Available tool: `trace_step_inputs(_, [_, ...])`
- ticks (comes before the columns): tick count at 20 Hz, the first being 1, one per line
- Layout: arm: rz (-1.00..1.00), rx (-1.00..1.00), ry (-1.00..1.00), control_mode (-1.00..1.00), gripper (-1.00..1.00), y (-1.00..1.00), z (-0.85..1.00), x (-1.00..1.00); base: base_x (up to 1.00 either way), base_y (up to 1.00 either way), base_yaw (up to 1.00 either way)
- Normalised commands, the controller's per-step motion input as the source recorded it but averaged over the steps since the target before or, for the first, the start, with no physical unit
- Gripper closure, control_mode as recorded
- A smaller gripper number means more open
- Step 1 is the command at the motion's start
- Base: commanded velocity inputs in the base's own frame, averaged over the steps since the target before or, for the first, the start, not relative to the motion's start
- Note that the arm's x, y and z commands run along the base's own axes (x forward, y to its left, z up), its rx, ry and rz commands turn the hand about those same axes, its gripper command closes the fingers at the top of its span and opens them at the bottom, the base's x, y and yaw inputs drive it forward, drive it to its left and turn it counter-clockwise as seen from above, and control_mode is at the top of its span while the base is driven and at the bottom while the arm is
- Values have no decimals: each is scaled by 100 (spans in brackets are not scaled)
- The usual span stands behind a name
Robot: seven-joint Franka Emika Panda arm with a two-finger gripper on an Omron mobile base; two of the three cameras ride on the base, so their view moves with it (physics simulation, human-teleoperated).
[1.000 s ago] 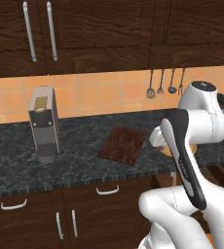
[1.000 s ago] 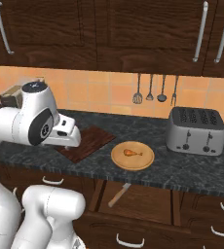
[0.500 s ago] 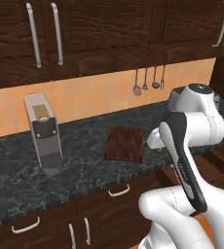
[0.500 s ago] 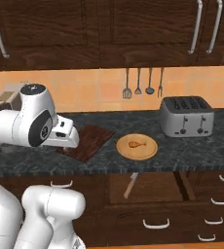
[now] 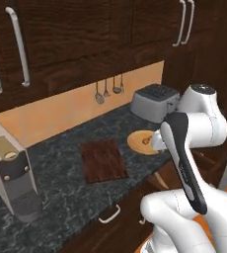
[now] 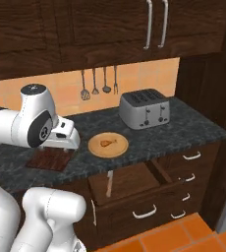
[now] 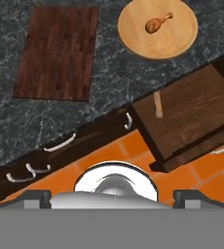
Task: Pick up the knife from the drawer and place it on the cutting board. Then place the meat from the plate to the cutting board.
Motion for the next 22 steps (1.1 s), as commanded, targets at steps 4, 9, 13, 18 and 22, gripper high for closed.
trace_step_inputs(4, [0,0,0,100,-100,0,0,0,37,16,-46])
trace_step_inputs(9, [0,0,0,100,-100,0,0,0,-7,46,-49])
trace_step_inputs(13, [0,0,0,100,-100,0,0,0,20,43,-38])
trace_step_inputs(18, [-12,0,0,-100,-100,7,-20,2,1,8,-4])
trace_step_inputs(22, [-5,0,6,-100,-100,-71,-69,58,0,0,0])
